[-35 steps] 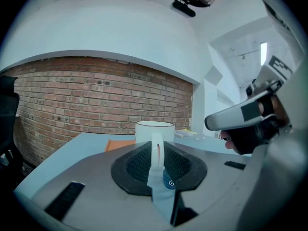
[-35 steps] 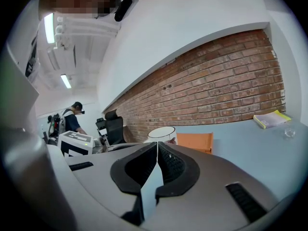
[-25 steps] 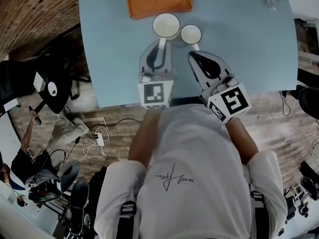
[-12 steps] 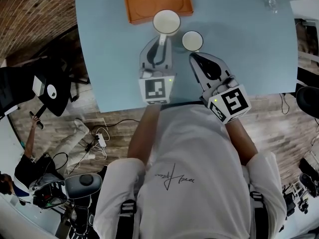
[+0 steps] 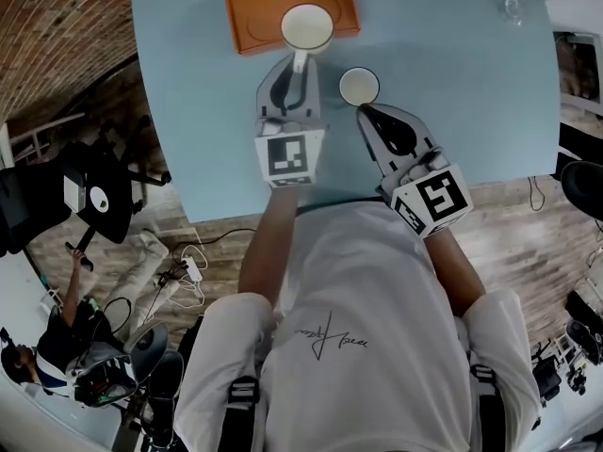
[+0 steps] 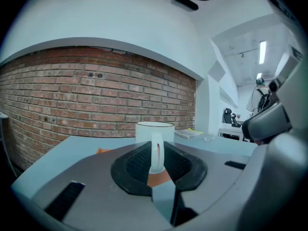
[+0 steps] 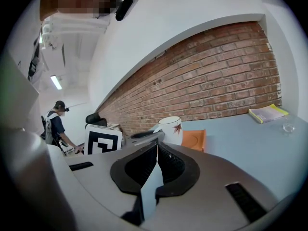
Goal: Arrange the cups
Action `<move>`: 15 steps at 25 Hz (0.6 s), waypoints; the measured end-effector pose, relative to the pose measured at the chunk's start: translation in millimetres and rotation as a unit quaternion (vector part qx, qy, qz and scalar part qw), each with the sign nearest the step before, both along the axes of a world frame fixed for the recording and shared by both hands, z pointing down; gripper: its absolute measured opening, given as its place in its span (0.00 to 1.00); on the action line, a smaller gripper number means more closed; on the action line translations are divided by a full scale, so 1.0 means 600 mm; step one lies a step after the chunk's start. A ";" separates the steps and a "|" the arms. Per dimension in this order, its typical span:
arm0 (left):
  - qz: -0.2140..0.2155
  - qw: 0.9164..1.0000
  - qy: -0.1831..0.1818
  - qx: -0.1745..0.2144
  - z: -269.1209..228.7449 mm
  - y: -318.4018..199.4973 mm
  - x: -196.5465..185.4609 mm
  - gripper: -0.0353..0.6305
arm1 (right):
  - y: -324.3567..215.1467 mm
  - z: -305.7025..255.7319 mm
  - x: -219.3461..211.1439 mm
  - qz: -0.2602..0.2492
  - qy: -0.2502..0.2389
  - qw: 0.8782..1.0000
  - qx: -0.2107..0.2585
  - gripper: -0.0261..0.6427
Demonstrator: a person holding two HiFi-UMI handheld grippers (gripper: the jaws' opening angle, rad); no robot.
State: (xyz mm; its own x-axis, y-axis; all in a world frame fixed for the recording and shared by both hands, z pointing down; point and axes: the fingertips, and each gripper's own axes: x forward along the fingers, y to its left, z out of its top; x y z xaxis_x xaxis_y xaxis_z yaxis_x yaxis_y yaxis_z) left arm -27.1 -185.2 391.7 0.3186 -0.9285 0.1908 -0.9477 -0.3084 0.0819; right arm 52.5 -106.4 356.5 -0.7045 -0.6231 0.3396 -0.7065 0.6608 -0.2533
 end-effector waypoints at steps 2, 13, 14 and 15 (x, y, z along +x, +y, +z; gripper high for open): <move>0.000 1.000 0.000 0.002 0.001 -0.012 -0.003 0.14 | -0.003 0.004 0.001 0.003 0.001 1.000 -0.004 0.07; 0.007 1.000 -0.003 -0.001 0.014 -0.058 0.002 0.14 | -0.024 0.016 0.000 0.009 0.001 1.000 -0.019 0.07; 0.007 1.000 -0.004 0.000 0.014 -0.059 0.004 0.14 | -0.025 0.016 0.002 0.010 0.001 1.000 -0.019 0.07; 0.008 1.000 -0.004 0.000 0.015 -0.060 0.006 0.14 | -0.025 0.017 0.004 0.011 0.002 1.000 -0.020 0.07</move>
